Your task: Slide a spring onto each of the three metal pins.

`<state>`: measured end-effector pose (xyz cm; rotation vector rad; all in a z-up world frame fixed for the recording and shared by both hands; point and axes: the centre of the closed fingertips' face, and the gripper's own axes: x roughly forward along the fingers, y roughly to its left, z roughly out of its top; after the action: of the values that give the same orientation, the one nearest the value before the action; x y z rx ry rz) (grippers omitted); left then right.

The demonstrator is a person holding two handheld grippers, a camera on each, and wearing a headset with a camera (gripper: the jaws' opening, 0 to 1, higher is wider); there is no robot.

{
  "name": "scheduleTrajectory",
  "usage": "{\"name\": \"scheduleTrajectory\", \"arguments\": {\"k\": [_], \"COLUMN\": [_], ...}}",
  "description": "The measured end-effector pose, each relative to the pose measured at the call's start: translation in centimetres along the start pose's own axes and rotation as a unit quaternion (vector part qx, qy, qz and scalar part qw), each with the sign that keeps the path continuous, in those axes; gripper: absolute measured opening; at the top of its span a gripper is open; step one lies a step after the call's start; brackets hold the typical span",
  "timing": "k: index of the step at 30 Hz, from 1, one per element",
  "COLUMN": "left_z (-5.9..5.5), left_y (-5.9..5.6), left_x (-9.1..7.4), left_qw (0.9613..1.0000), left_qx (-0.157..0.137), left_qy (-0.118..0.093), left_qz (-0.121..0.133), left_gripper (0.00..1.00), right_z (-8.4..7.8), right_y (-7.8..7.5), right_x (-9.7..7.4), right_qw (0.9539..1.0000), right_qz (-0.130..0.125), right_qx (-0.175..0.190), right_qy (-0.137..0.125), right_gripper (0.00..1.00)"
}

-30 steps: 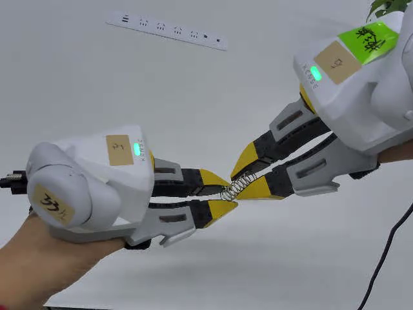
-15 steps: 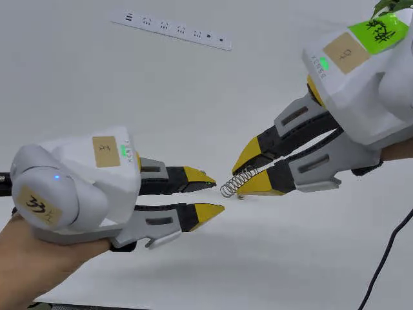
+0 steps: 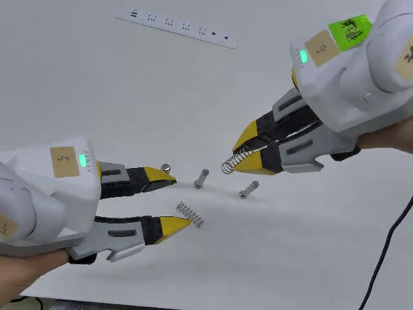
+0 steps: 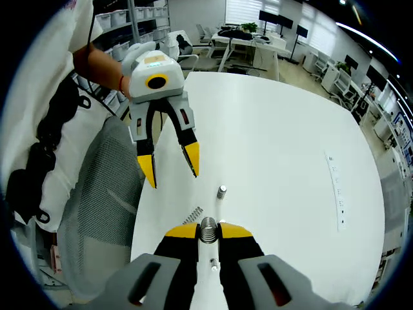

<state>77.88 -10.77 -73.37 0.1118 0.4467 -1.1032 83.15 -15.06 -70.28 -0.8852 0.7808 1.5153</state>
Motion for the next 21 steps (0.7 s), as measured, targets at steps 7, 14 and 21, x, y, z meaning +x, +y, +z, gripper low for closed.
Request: {"name": "scheduleTrajectory", "arguments": {"k": [7, 14, 21], "left_z": [-1.1, -1.6, -2.1], "left_y": [1.1, 1.9, 2.3], "left_x": [-0.6, -1.0, -1.1], "left_qw": [0.9998, 0.9994, 0.9990], "left_qx": [-0.007, -0.015, -0.023], "left_qy": [0.014, 0.025, 0.031], "left_qz": [0.013, 0.019, 0.023], "left_gripper": [0.49, 0.60, 0.65], "right_z": [-1.3, -2.1, -2.7], "right_y": [-1.4, -2.0, -2.1], "right_x": [2.7, 4.8, 5.9], "right_qw": [0.9998, 0.9994, 0.9991], "right_qz": [-0.009, -0.009, -0.004], "right_qx": [0.003, 0.012, 0.014], "right_qy": [0.020, 0.031, 0.041], "right_gripper": [0.12, 0.12, 0.12]}}
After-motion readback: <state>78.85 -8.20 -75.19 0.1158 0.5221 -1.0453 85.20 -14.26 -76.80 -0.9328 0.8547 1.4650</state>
